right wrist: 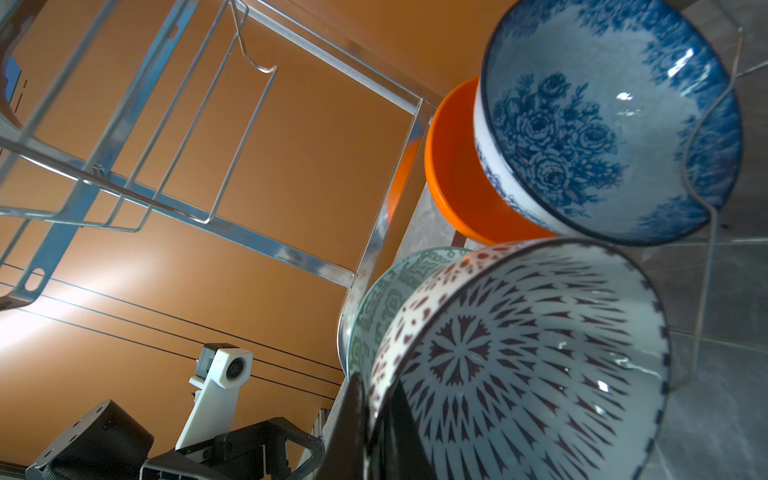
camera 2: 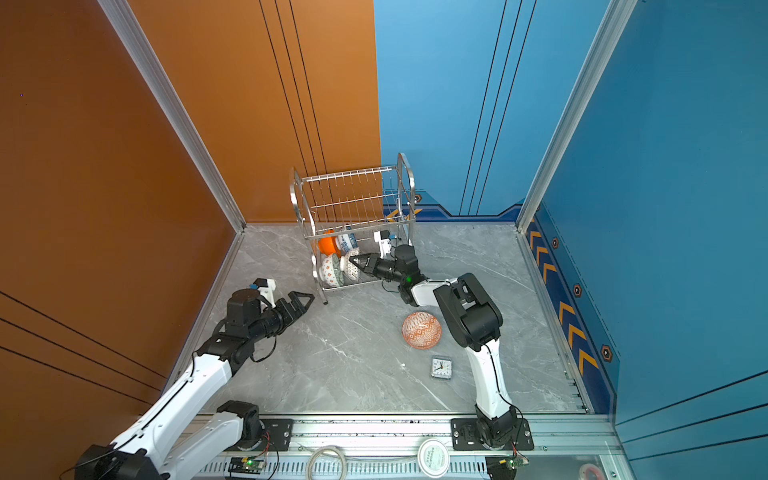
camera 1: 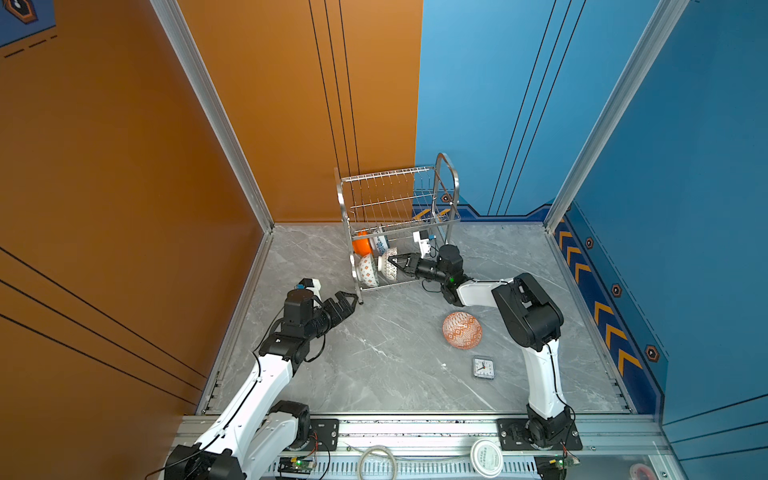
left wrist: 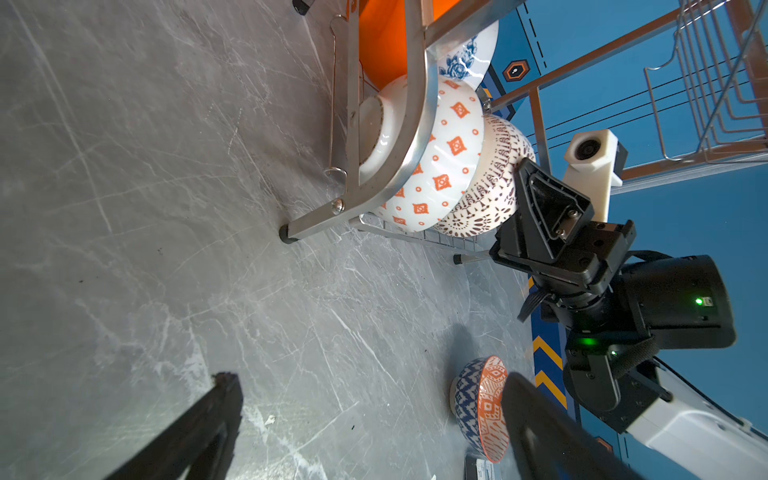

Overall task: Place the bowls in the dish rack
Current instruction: 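Push the lattice bowl upright into the rack slots beside the green bowl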

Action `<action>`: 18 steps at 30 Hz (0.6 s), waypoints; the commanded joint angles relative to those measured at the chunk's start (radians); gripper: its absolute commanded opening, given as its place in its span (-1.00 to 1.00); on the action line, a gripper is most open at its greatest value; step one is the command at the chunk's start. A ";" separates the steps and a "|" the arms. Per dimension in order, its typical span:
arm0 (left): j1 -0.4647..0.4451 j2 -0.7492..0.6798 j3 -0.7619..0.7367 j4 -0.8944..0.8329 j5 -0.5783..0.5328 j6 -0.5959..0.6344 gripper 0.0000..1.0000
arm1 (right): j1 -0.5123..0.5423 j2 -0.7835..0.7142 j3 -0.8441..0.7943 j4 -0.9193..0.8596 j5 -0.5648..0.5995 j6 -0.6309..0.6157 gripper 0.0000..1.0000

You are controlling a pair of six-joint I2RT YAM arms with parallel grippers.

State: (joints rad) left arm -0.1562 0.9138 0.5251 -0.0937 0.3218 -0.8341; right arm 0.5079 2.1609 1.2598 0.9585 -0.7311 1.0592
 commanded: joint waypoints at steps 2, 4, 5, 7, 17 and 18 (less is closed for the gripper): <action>0.008 -0.008 0.026 -0.011 -0.001 0.024 0.96 | 0.009 0.019 0.056 0.086 -0.030 0.032 -1.00; 0.010 -0.009 0.026 -0.012 0.000 0.024 0.96 | 0.010 0.032 0.067 0.089 -0.040 0.040 -1.00; 0.010 -0.010 0.026 -0.012 -0.001 0.024 0.96 | 0.011 0.037 0.069 0.090 -0.042 0.040 -1.00; 0.013 -0.012 0.027 -0.016 0.002 0.026 0.96 | 0.011 0.047 0.078 0.086 -0.053 0.044 -1.00; 0.017 -0.024 0.023 -0.025 -0.003 0.024 0.96 | 0.012 0.044 0.100 -0.119 -0.074 -0.095 -1.00; 0.017 -0.024 0.023 -0.025 -0.003 0.024 0.96 | 0.011 0.043 0.106 -0.142 -0.079 -0.111 -1.00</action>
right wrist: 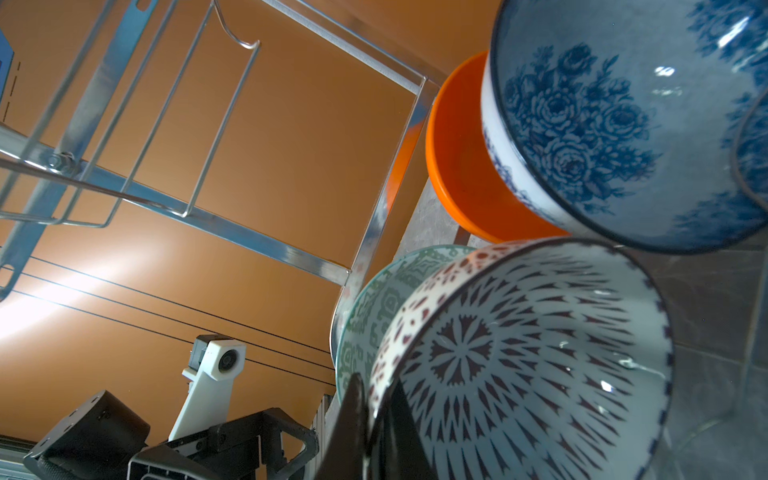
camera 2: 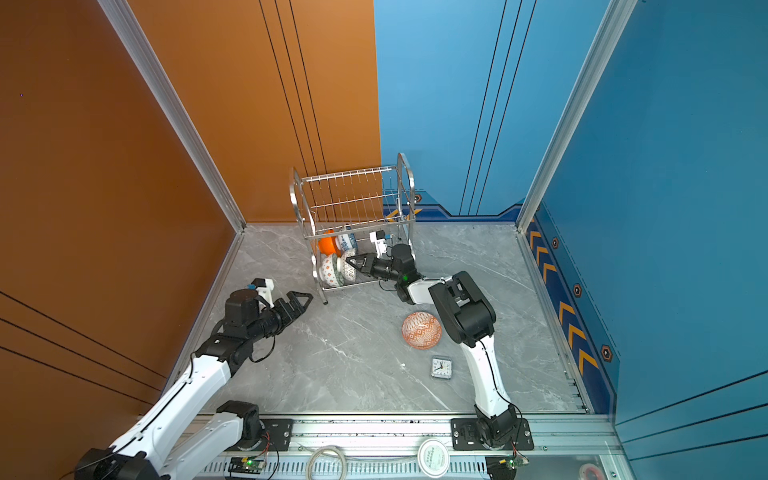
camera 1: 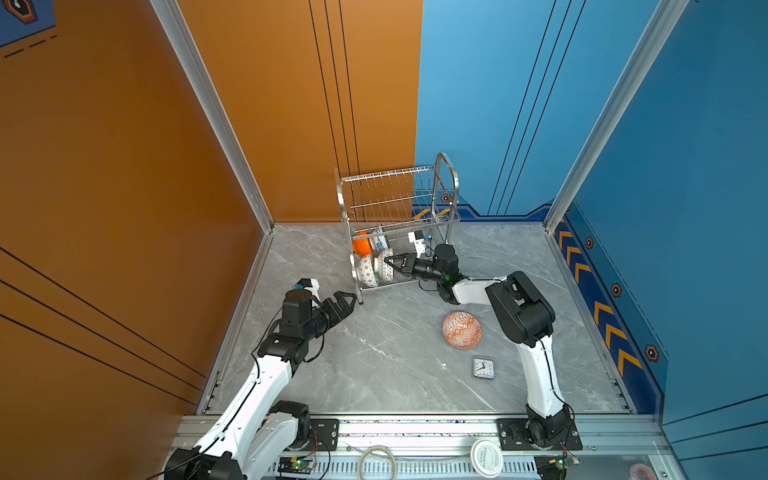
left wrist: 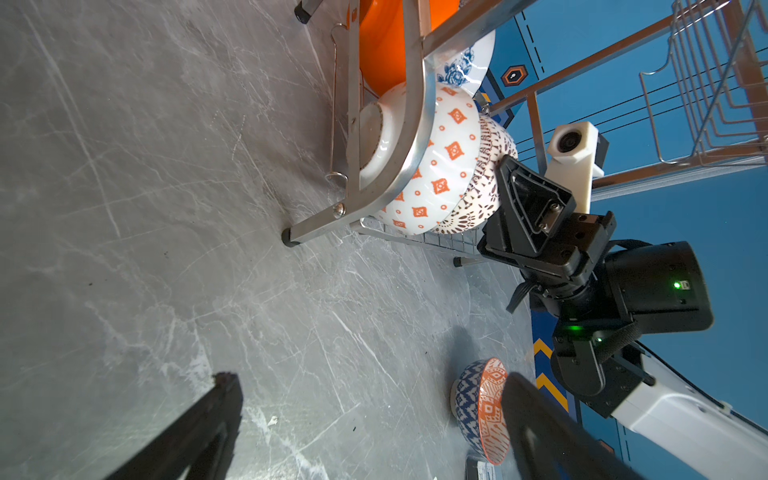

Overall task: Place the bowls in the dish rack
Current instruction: 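Push the lattice bowl upright into the rack slots beside the green bowl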

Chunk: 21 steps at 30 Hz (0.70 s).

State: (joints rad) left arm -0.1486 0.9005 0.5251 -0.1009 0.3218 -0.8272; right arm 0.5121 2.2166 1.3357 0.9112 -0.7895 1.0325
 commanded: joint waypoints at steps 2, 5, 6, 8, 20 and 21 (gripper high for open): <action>0.009 -0.009 0.023 -0.016 -0.004 0.017 0.96 | 0.004 -0.006 0.033 -0.107 -0.030 -0.089 -1.00; 0.009 -0.009 0.024 -0.016 -0.004 0.017 0.96 | -0.001 0.000 0.030 -0.123 -0.039 -0.101 -1.00; 0.009 -0.008 0.024 -0.015 -0.003 0.019 0.96 | -0.001 0.002 0.031 -0.134 -0.039 -0.109 -1.00; 0.009 -0.008 0.026 -0.014 -0.003 0.017 0.96 | -0.003 0.003 0.025 -0.144 -0.040 -0.118 -1.00; 0.008 -0.011 0.019 -0.010 -0.004 0.013 0.96 | -0.030 -0.011 -0.020 -0.120 -0.059 -0.111 -1.00; 0.008 -0.011 0.019 -0.010 -0.006 0.013 0.96 | -0.032 -0.011 -0.017 -0.125 -0.064 -0.111 -1.00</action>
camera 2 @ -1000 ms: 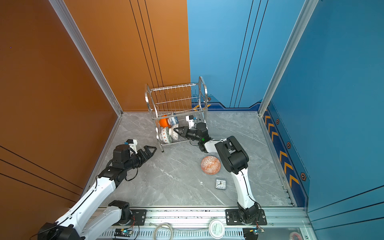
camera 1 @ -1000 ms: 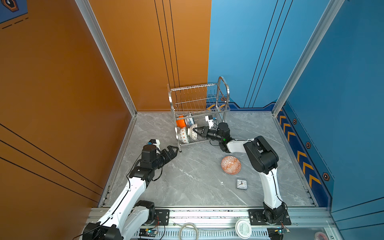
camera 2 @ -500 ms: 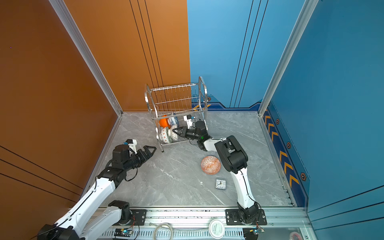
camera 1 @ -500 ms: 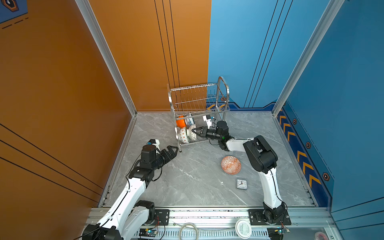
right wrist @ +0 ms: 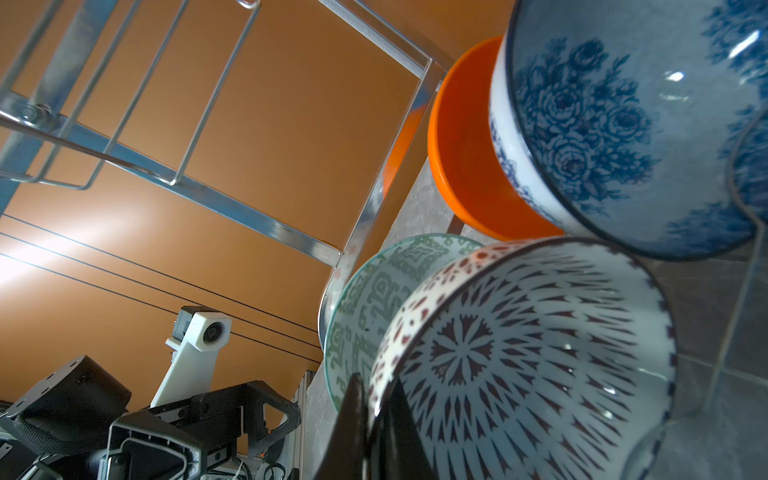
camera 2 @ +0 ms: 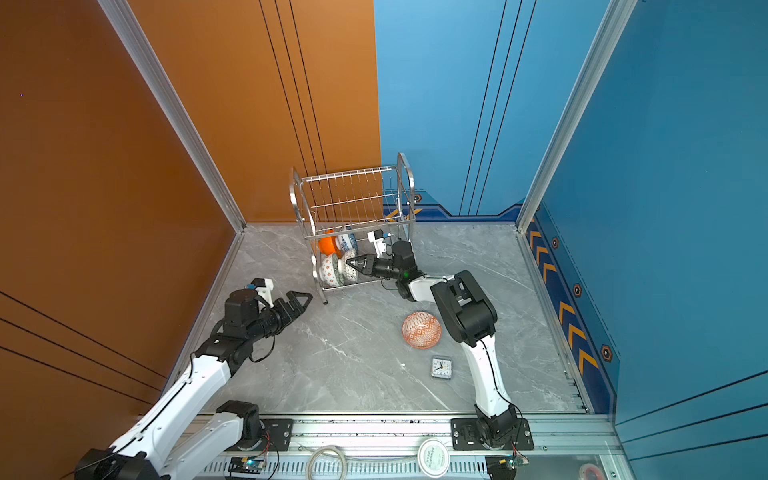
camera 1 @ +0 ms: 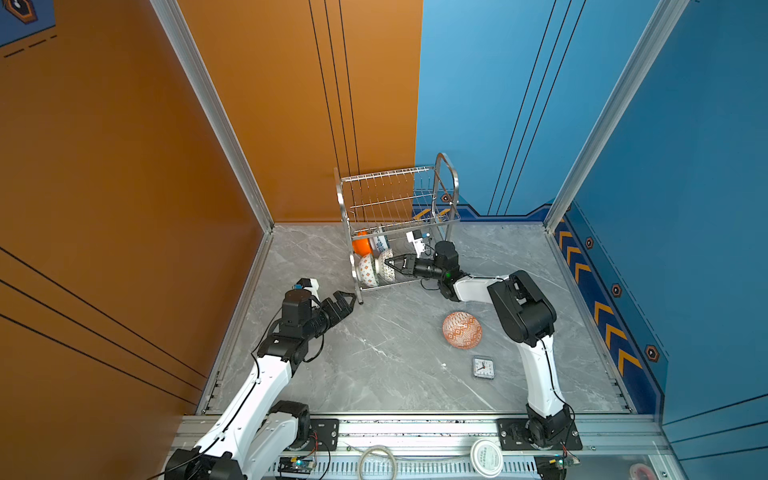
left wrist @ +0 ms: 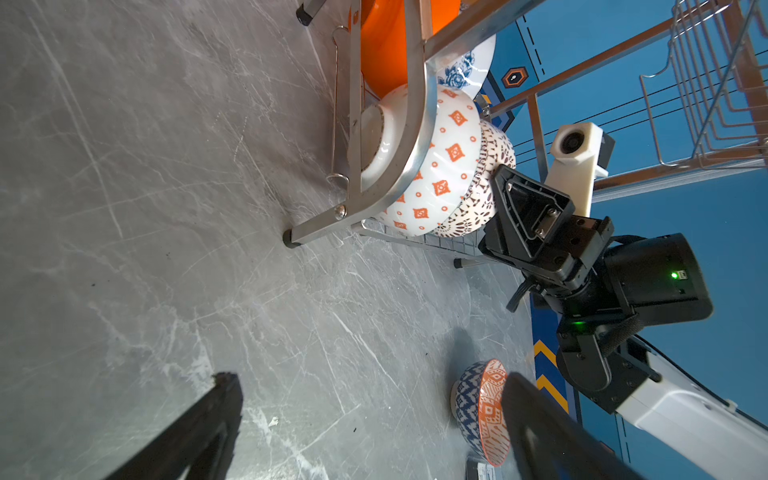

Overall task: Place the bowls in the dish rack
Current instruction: 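Push the lattice bowl upright into the rack slots beside the green bowl, then open the right gripper and draw it back out of the rack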

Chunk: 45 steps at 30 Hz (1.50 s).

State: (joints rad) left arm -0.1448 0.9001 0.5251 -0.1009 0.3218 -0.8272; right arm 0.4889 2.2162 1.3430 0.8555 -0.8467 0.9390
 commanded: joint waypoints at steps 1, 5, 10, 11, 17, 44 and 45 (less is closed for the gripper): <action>0.004 -0.012 0.018 -0.010 -0.008 0.013 0.96 | -0.009 -0.010 -0.021 -0.076 -0.012 -0.019 -1.00; 0.003 -0.011 0.015 -0.010 -0.007 0.011 0.96 | -0.006 -0.006 -0.020 -0.103 -0.017 -0.035 -1.00; 0.003 -0.014 0.015 -0.010 -0.007 0.011 0.96 | -0.001 -0.022 -0.018 -0.236 0.001 -0.133 -1.00; 0.003 -0.015 0.014 -0.010 -0.007 0.011 0.96 | 0.001 -0.028 -0.015 -0.280 0.008 -0.167 -1.00; 0.002 -0.008 0.015 -0.007 -0.006 0.012 0.96 | 0.019 -0.055 0.003 -0.390 0.027 -0.251 -0.82; -0.021 -0.054 0.010 -0.029 -0.026 0.006 0.96 | 0.017 -0.215 -0.112 -0.273 0.047 -0.212 0.01; -0.023 -0.055 0.012 -0.032 -0.026 0.008 0.96 | 0.017 -0.224 -0.119 -0.273 0.054 -0.215 0.05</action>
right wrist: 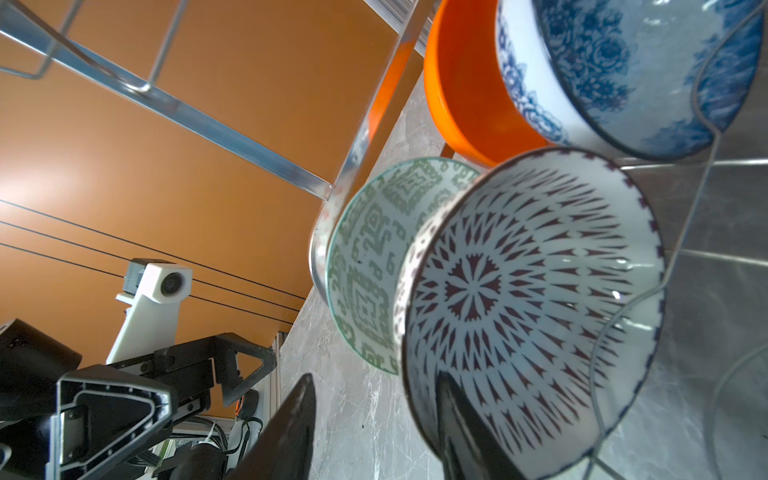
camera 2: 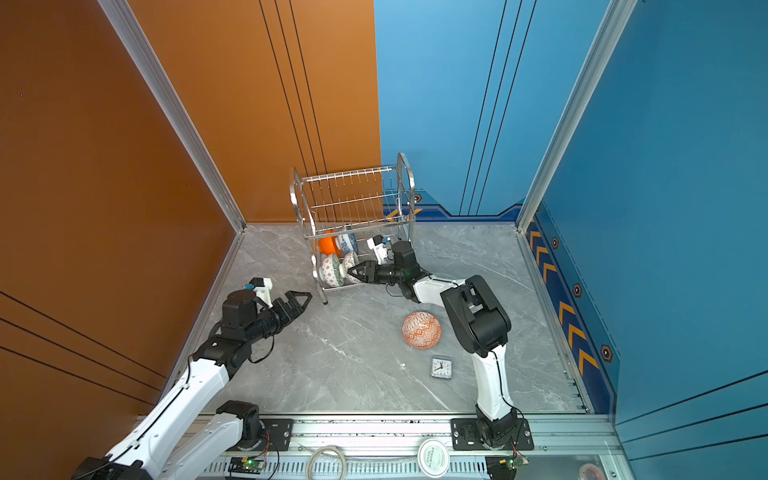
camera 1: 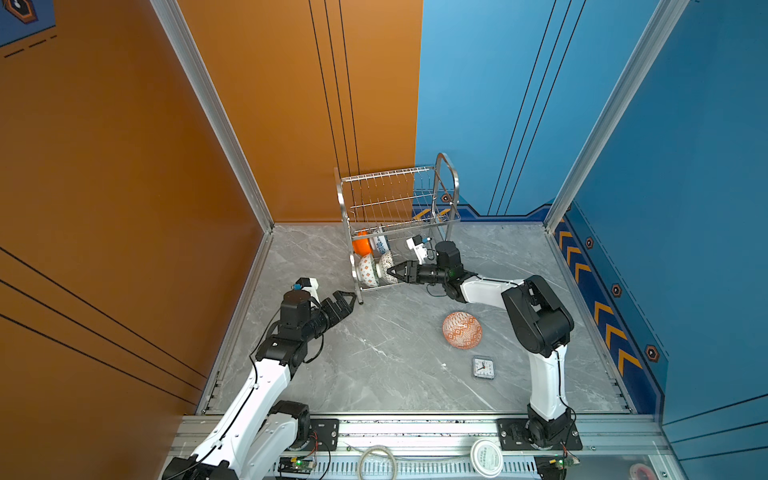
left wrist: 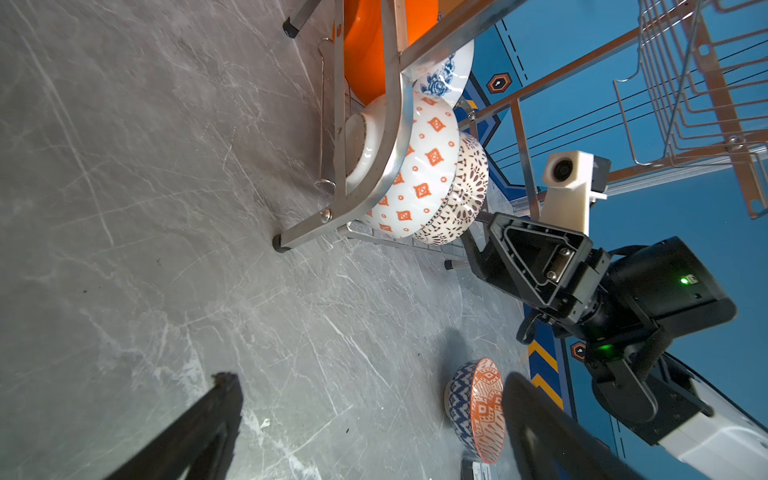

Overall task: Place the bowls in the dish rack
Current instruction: 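Open the right gripper and draw it back out of the rack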

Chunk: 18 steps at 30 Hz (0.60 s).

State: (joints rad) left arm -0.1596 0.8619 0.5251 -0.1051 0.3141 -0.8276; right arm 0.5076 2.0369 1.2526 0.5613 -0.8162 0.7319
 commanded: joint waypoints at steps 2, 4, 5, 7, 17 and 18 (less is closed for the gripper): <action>-0.012 -0.021 0.016 -0.037 -0.023 0.012 0.96 | -0.001 -0.062 -0.044 0.021 0.032 -0.011 0.13; -0.016 -0.029 0.016 -0.045 -0.029 0.015 0.96 | -0.001 -0.082 -0.062 0.014 0.041 -0.018 0.25; -0.018 -0.033 0.017 -0.047 -0.033 0.015 0.96 | 0.000 -0.096 -0.073 0.007 0.048 -0.026 0.35; -0.025 -0.040 0.017 -0.050 -0.040 0.015 0.96 | 0.002 -0.125 -0.100 -0.012 0.059 -0.044 0.57; -0.157 -0.019 0.023 -0.030 -0.103 0.020 0.96 | 0.019 -0.391 -0.233 -0.360 0.273 -0.273 0.99; -0.175 -0.011 0.023 -0.020 -0.106 0.021 0.96 | 0.025 -0.424 -0.236 -0.434 0.331 -0.307 0.99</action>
State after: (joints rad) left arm -0.2962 0.8379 0.5251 -0.1295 0.2420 -0.8268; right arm 0.5171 1.7084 1.0351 0.3416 -0.6319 0.5598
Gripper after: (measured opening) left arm 0.980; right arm 0.995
